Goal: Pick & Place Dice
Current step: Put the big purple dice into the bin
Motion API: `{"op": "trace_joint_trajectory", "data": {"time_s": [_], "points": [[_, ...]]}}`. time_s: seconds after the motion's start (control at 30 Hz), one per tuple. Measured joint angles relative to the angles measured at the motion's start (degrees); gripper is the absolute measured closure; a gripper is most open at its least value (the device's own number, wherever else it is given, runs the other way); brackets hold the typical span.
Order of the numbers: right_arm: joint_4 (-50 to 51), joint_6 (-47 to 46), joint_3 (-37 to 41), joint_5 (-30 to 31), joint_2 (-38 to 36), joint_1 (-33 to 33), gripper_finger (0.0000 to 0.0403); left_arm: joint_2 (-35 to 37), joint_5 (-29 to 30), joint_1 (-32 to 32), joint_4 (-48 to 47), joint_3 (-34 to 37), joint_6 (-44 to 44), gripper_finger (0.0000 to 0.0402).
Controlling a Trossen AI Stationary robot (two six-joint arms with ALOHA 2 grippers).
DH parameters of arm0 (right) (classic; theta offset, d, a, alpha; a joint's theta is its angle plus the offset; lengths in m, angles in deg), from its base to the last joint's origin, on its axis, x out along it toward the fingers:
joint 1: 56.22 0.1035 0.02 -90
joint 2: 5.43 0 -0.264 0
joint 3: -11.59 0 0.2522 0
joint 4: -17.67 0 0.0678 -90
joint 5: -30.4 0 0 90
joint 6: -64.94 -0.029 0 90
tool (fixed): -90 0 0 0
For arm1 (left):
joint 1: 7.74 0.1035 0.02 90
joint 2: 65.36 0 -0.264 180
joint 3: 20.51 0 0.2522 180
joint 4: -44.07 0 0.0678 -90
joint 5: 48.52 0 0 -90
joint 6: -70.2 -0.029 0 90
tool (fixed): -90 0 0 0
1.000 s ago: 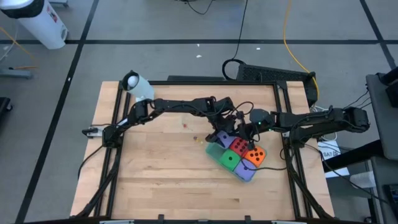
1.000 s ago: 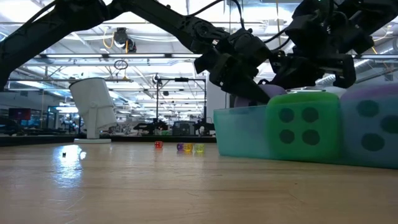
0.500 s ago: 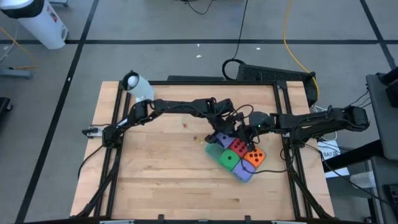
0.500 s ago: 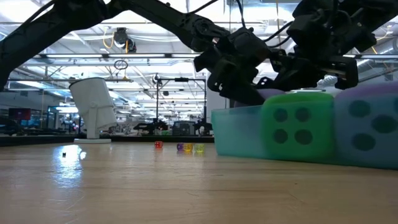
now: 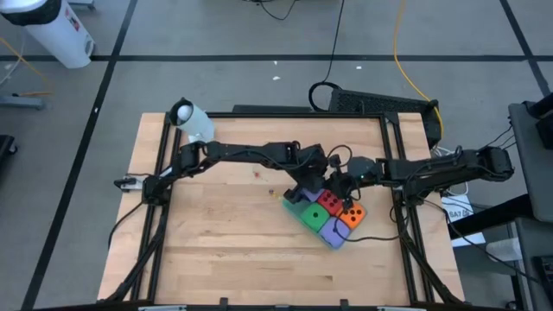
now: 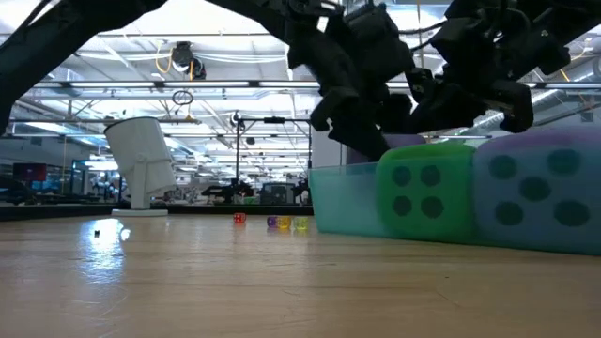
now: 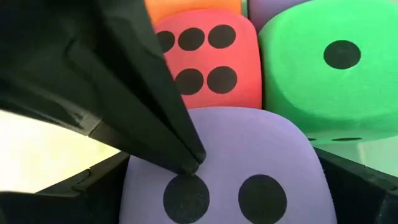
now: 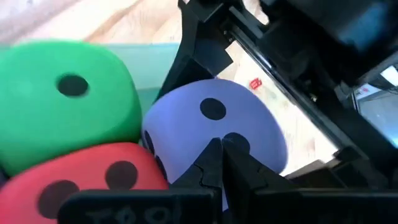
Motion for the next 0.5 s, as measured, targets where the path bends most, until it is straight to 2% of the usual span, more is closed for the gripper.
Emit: {"op": "trace_joint_trajectory", "data": {"time_s": [0.23, 0.4, 0.5], "points": [[-1.07, -2.6, 0.0, -1.29, 0.02, -0.07, 0.0403, 0.85, 3.9, -0.52, -1.69, 0.0, -0.7, 0.0004], [-6.5, -2.85, 0.0, -1.41, -2.81, 0.32, 0.0403, 1.28, 1.1, -0.04, -1.94, 0.0, 1.47, 0.0004], [-5.29, -4.56, 0.61, -2.81, -6.08, 0.77, 0.0403, 1.5, 1.06, 0.18, -1.96, 0.15, 1.97, 0.0004]]}}
